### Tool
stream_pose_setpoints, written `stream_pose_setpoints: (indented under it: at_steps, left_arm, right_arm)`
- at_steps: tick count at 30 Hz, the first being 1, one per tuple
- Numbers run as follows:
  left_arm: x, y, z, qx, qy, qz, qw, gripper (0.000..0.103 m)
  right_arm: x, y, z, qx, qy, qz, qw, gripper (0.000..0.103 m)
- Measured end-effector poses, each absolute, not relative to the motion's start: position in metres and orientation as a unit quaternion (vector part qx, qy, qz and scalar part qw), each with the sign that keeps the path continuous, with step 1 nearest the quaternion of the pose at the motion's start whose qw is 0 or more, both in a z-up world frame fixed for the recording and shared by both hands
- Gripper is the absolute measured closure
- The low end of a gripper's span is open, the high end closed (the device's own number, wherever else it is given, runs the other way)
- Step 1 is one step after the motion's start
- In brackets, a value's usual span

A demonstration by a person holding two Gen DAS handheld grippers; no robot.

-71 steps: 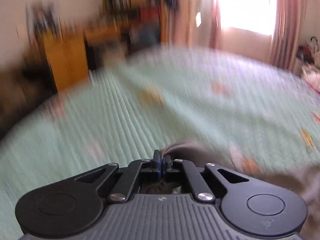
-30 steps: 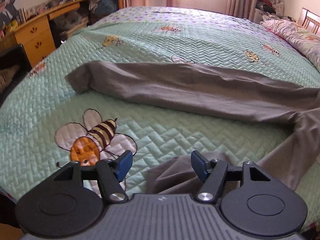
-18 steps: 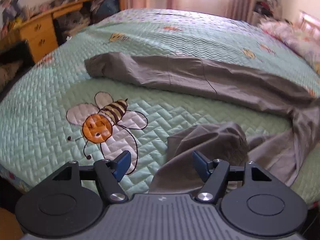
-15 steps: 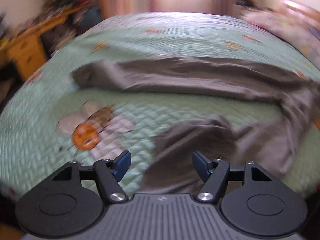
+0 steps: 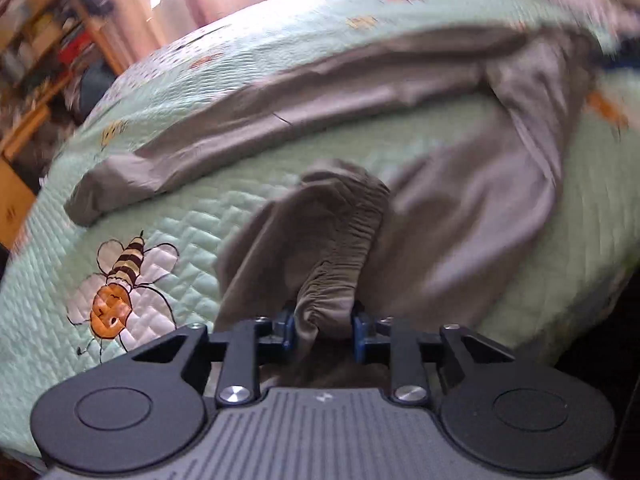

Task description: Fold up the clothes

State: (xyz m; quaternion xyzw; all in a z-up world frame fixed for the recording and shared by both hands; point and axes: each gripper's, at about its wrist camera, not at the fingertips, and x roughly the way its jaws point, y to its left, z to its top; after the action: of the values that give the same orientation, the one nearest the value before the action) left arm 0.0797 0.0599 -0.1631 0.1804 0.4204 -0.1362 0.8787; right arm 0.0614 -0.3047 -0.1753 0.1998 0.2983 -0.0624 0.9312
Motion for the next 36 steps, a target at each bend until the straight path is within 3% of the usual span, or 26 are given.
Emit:
stream_pose_setpoints:
  at_steps: [7,11,12,16,18,23,25,29,31,36]
  left_arm:
    - [0.130,0.169,-0.105,0.007,0.378,-0.010,0.926,0.080]
    - [0.181,0.238,-0.108,0.063,0.396,0.233,0.886,0.091]
    - [0.190,0.251,-0.115,0.076,0.409,0.271,0.868,0.088]
    - [0.174,0.275,-0.127,0.029,0.416,0.281,0.865,0.059]
    - [0.160,0.269,-0.134,0.028,0.413,0.261,0.872,0.050]
    - [0.144,0.217,-0.157,0.081,0.446,0.183,0.873,0.040]
    - [0.143,0.193,-0.158,0.095,0.449,0.153,0.875,0.027]
    - [0.146,0.165,-0.158,0.100,0.447,0.125,0.880,0.024]
    - [0.150,0.156,-0.156,0.092,0.446,0.109,0.884,0.023]
    - [0.161,0.135,-0.160,0.089,0.449,0.096,0.884,0.023]
  right_arm:
    - [0.074,-0.276,-0.171,0.173,0.305,-0.034,0.936,0.067]
    - [0.088,-0.247,-0.172,0.156,0.312,-0.004,0.937,0.067]
    - [0.090,-0.241,-0.172,0.155,0.315,0.003,0.936,0.067]
    - [0.091,-0.222,-0.173,0.137,0.318,0.025,0.938,0.067]
    - [0.090,-0.215,-0.174,0.121,0.321,0.031,0.939,0.066]
    - [0.091,-0.193,-0.174,0.097,0.331,0.049,0.938,0.065]
    - [0.089,-0.183,-0.171,0.087,0.328,0.060,0.939,0.065]
    - [0.085,-0.165,-0.167,0.076,0.317,0.086,0.941,0.060]
    - [0.085,-0.153,-0.166,0.059,0.313,0.105,0.942,0.052]
    - [0.095,-0.112,-0.172,-0.017,0.308,0.164,0.937,0.051]
